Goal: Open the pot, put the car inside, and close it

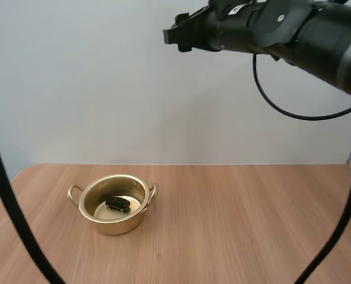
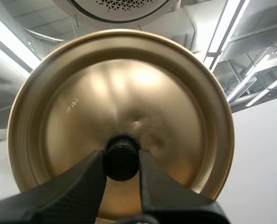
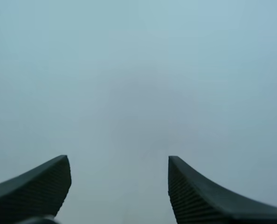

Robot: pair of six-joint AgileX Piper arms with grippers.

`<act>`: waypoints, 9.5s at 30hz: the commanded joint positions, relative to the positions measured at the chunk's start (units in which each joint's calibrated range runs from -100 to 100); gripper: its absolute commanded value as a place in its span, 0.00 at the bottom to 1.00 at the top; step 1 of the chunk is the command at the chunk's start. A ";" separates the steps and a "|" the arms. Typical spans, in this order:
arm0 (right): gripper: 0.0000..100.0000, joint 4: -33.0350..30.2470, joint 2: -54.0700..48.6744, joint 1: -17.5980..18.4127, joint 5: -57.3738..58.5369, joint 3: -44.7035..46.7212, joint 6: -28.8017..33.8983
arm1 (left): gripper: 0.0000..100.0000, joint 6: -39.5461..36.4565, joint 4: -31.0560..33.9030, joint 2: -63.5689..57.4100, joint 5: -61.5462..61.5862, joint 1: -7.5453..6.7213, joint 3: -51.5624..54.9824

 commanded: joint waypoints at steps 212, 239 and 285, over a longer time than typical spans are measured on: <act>0.00 7.48 -57.66 -10.43 -19.95 53.64 -3.31 | 0.73 -3.18 7.81 39.55 14.52 0.02 54.82; 0.00 7.48 -57.66 -10.43 -20.28 53.64 -3.31 | 0.73 -17.86 7.98 -4.16 -46.52 -0.08 75.29; 0.00 7.48 -57.66 -10.43 -20.93 53.64 -3.31 | 0.59 -18.29 10.57 -43.42 -16.50 -3.90 116.09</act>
